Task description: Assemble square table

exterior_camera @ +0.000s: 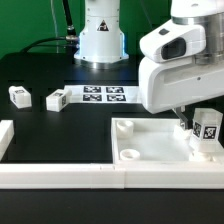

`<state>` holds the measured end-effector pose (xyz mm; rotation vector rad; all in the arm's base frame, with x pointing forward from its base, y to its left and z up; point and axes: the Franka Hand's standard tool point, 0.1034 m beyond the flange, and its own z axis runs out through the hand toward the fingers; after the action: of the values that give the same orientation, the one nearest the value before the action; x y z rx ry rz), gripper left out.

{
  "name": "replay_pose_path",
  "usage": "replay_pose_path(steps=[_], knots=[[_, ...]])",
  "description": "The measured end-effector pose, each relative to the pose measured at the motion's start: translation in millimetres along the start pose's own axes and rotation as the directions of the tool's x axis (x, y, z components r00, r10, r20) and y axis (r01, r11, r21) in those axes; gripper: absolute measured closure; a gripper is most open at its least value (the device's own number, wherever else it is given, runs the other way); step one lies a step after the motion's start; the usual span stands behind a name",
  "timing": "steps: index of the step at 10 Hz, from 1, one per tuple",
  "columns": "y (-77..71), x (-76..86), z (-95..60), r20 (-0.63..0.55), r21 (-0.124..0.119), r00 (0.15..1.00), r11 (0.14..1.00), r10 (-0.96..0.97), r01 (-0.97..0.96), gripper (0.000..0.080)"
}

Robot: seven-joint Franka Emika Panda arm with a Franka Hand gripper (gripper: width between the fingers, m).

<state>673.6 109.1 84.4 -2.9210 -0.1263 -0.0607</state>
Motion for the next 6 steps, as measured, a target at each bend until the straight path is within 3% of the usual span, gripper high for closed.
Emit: replay_pose_path(steps=[2,5,6], knots=[[0.5,-0.3,0.3,0.002,0.000,1.000,1.000,0.007,-0.007,0.0151],[-0.9,-0.4,0.7,0.002,0.003,0.984,0.984,0.181,-0.181,0.0151],[-1.4,-0.5,0.8,0.003,0.003,0.969,0.969,0.247,-0.247,0.0265]])
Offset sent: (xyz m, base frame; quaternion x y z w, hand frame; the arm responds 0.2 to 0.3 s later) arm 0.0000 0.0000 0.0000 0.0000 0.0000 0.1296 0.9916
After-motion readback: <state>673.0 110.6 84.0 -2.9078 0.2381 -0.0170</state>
